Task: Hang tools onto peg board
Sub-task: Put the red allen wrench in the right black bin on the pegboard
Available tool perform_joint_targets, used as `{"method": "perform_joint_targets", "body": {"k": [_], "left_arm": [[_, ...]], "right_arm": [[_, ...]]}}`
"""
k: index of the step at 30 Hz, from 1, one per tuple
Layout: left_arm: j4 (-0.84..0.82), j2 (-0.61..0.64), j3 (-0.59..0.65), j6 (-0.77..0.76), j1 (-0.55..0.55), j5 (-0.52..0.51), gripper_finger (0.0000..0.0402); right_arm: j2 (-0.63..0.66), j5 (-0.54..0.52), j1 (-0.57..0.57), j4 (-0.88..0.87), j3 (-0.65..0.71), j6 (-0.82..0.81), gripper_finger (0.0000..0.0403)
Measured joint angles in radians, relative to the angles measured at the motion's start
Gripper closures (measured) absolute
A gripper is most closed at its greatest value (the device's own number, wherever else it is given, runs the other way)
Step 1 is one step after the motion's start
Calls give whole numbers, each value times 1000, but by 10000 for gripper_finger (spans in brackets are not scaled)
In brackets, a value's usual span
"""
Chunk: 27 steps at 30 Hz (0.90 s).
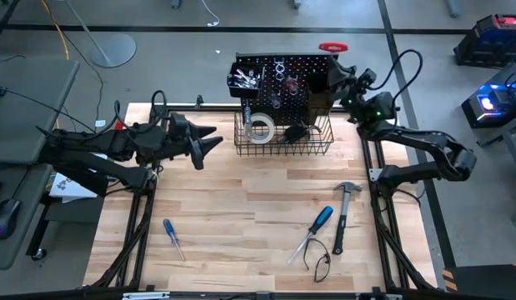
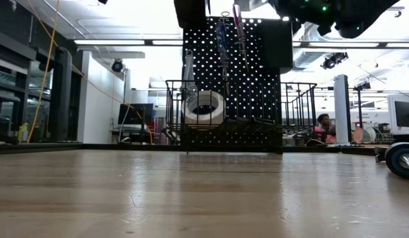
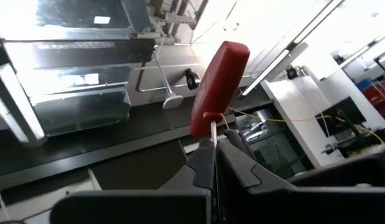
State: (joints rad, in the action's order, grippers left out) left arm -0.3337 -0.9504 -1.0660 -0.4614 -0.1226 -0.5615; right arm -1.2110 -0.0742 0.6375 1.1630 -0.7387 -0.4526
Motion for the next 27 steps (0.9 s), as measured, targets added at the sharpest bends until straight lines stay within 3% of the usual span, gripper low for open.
{"method": "perform_joint_targets", "body": {"k": [4,15,27], "left_arm": [[-18,0,0,2,0,12,193],[-70,0,0,13,0,60,193],[-88,0,0,29,0,62,193]], "right_arm": [[1,-37,-31,2,0,46,394],[2,-135,-64,-41,-2,112,304],[12,-140,-93,-73,-2,117,297]]}}
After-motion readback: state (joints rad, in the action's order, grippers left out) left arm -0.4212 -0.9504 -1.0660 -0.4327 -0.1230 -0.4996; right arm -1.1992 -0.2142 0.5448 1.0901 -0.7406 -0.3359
